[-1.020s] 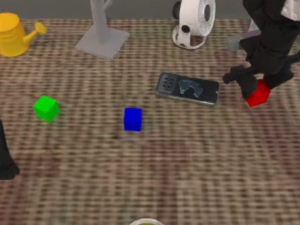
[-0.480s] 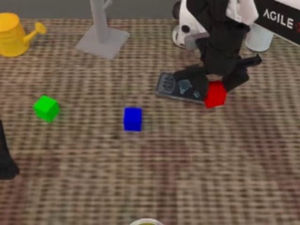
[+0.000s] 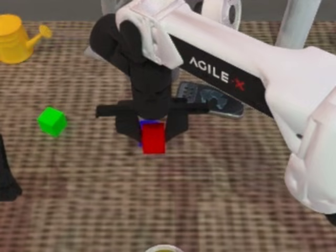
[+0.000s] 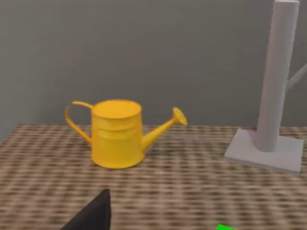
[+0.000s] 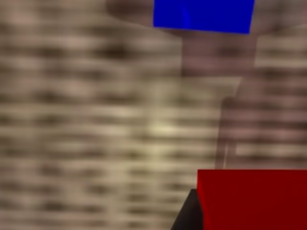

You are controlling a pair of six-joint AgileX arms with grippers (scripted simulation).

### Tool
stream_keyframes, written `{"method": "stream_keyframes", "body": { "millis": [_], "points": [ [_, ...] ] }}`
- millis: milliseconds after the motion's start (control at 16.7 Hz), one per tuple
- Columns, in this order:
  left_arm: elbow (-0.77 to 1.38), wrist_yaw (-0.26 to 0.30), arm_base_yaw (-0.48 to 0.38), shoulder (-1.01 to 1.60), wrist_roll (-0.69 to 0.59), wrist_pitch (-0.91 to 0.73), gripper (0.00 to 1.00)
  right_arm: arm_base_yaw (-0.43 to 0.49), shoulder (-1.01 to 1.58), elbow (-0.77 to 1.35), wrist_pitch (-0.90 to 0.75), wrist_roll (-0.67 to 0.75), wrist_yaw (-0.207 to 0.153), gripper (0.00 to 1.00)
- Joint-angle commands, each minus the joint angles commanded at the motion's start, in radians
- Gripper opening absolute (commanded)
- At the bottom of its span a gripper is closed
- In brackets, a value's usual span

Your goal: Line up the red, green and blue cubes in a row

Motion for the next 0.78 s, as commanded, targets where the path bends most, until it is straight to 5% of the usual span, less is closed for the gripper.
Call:
{"method": "stream_keyframes", "body": {
  "millis": [240, 780],
  "points": [
    [0.0, 0.0, 0.0, 0.0, 0.0, 0.0, 1.0, 0.083, 0.028, 0.082, -0.036, 0.109, 0.006, 0.0],
    [0.0, 0.0, 0.0, 0.0, 0.0, 0.0, 1.0, 0.081, 0.013, -0.034, 0.076, 0.113, 0.005, 0.0]
  ]
}}
